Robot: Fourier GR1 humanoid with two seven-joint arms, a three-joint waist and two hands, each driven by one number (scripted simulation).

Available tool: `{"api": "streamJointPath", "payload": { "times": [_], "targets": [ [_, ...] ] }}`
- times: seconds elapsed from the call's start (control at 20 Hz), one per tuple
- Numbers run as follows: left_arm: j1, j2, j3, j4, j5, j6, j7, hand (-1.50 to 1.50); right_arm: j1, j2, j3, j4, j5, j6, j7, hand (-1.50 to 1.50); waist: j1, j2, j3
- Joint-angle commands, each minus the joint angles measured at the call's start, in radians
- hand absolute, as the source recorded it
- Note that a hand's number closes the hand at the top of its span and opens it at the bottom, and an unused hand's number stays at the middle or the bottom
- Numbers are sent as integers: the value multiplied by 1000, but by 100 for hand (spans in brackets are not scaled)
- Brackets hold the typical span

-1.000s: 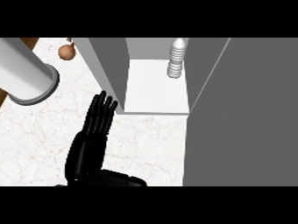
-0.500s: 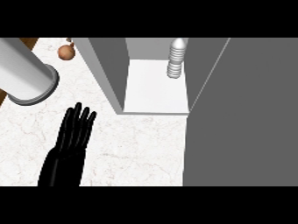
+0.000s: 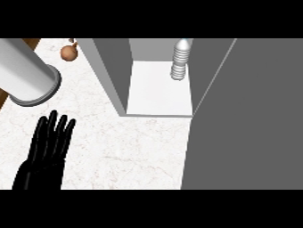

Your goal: Pick up the bottled water, place it into the cabinet and close the cabinet

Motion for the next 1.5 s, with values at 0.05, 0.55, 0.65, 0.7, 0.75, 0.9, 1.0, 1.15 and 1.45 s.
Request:
{"api": "streamJointPath", "payload": {
  "times": [0.05,0.55,0.65,0.7,0.75,0.9,1.0,1.15,1.45],
  "targets": [
    [84,31,10,-43,13,-30,-23,-150,-127,57,224,-103,178,-20,115,150,19,-5,-3],
    [144,85,95,-11,77,-142,-63,-150,-409,132,272,34,186,-145,257,150,24,0,-6],
    [129,92,100,-44,79,-135,-44,-150,-462,132,287,40,202,-168,290,150,15,-2,-4],
    [132,106,119,-41,92,-146,-42,-150,-499,132,258,69,184,-183,280,150,29,3,-5],
    [145,102,111,-35,91,-167,-61,-150,-516,131,261,73,188,-184,301,150,30,2,-7],
    [161,117,131,-27,100,-192,-72,-150,-574,130,244,94,181,-200,296,150,38,3,-7],
    [136,110,141,-18,110,-181,-57,-150,-588,130,255,109,174,-201,311,150,21,8,-6],
    [159,110,126,-34,100,-194,-72,-150,-624,129,232,129,144,-199,323,150,48,12,-7],
    [157,136,159,-33,123,-233,-70,-150,-641,128,225,143,120,-181,336,150,57,16,-8]
  ]
}}
